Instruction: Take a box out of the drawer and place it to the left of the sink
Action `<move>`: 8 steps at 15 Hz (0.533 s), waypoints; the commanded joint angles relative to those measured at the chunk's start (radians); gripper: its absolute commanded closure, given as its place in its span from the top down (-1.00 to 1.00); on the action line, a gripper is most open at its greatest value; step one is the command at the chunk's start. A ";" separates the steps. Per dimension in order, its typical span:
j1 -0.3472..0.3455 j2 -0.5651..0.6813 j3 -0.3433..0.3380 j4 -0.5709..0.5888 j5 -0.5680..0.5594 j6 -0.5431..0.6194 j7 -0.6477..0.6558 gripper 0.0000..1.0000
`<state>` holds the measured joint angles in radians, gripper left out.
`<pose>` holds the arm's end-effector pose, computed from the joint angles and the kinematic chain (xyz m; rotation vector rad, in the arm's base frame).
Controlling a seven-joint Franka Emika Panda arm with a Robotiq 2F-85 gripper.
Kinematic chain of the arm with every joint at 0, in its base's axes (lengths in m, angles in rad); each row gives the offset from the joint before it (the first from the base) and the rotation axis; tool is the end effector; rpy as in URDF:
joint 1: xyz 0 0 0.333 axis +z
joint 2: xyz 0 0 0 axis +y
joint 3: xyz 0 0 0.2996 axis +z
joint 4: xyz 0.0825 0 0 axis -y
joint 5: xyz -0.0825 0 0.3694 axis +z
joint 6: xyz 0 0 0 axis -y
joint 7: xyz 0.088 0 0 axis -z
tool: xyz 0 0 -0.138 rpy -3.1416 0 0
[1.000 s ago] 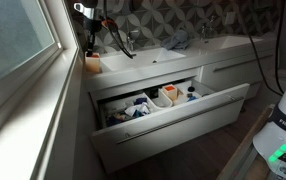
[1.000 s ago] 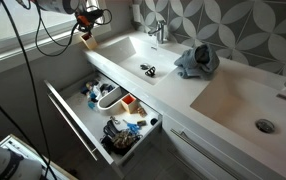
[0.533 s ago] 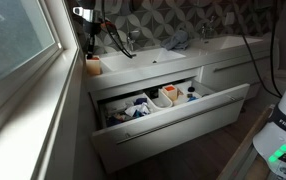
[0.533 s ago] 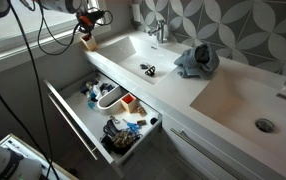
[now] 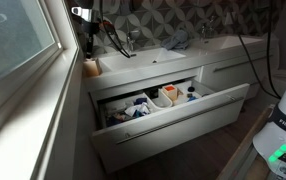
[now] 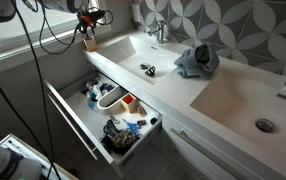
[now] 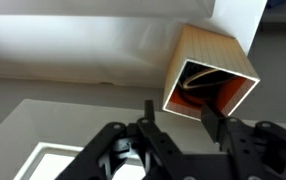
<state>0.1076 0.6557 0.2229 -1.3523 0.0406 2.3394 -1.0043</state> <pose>0.7156 0.2097 0.3458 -2.4794 -1.7756 -0.5843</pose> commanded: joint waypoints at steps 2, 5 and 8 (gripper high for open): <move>-0.005 0.011 0.019 0.063 -0.004 -0.025 -0.013 0.81; -0.018 -0.029 0.021 0.064 0.020 -0.027 0.015 1.00; -0.033 -0.112 0.000 0.011 0.025 -0.082 0.095 1.00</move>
<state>0.0934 0.6213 0.2306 -1.2968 0.0459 2.3211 -0.9694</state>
